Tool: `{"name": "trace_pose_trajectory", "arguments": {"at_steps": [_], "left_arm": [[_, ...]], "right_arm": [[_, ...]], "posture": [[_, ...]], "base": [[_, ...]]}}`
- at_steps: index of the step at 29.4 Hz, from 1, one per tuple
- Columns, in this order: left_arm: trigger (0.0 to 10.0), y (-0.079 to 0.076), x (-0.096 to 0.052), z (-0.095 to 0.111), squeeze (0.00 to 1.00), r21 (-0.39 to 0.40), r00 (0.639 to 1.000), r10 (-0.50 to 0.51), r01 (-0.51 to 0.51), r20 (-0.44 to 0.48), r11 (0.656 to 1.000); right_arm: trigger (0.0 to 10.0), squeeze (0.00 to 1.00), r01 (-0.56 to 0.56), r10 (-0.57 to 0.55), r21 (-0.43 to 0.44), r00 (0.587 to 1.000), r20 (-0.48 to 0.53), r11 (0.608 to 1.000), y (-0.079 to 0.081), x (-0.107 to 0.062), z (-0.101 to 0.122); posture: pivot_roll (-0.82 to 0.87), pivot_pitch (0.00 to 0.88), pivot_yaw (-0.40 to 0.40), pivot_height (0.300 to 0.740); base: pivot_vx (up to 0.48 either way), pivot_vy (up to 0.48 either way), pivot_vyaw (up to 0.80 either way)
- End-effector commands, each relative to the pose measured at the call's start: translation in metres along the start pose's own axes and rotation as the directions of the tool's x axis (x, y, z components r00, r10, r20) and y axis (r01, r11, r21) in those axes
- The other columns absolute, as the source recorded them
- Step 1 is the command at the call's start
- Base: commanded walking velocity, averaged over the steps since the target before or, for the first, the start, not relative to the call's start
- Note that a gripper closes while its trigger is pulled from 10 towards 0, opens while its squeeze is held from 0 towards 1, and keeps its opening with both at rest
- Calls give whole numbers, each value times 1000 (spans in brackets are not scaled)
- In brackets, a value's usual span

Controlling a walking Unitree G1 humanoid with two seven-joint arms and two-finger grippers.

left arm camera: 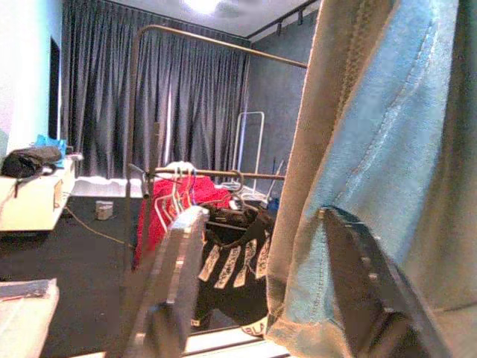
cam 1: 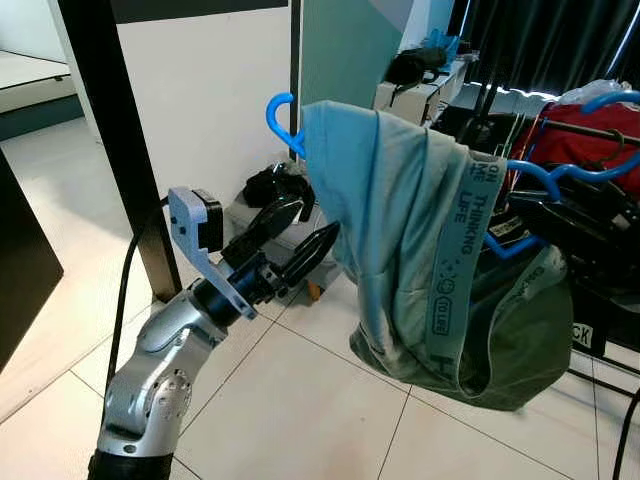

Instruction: Hang hanger

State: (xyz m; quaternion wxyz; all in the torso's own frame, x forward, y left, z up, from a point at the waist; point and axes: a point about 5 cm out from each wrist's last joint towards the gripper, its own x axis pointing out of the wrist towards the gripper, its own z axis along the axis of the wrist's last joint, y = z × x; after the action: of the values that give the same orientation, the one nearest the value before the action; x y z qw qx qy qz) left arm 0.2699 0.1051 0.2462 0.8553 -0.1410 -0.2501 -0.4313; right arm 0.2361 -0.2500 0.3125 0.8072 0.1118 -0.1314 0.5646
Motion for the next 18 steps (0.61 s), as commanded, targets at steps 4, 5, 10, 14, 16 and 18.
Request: {"name": "trace_pose_trajectory", "arguments": {"at_steps": [4,5,10,14,16,18], "left_arm": [[0,-6,6,-1,0,-34,999,-35,36,21,999],[0,-7,8,-1,0,-42,999,-43,44,27,998],[0,-8,9,1,0,-48,998,-50,52,39,997],[0,3,7,10,0,-23,998,-13,14,62,1000],[0,8,6,14,0,-8,998,5,-4,70,1000],[0,16,3,21,0,16,996,29,-30,81,999]], "right_arm": [[0,0,-36,36,-6,999,-8,999,6,6,3],[0,0,-36,36,-5,999,-8,999,6,7,3],[0,0,-34,34,-3,999,-7,999,7,9,2],[0,0,16,-16,-16,1000,-13,1000,3,7,0],[0,0,47,-48,-22,999,-21,999,0,5,-1],[0,0,96,-97,-30,994,-40,995,-6,1,-4]], "posture": [[-83,0,-46,740],[-83,0,-45,740],[-81,0,-45,740],[-79,0,-46,740],[-79,0,-46,740],[-80,0,-45,740]], "base": [[0,0,0],[0,0,0],[0,0,0],[0,0,0],[0,0,0],[0,0,0]]}}
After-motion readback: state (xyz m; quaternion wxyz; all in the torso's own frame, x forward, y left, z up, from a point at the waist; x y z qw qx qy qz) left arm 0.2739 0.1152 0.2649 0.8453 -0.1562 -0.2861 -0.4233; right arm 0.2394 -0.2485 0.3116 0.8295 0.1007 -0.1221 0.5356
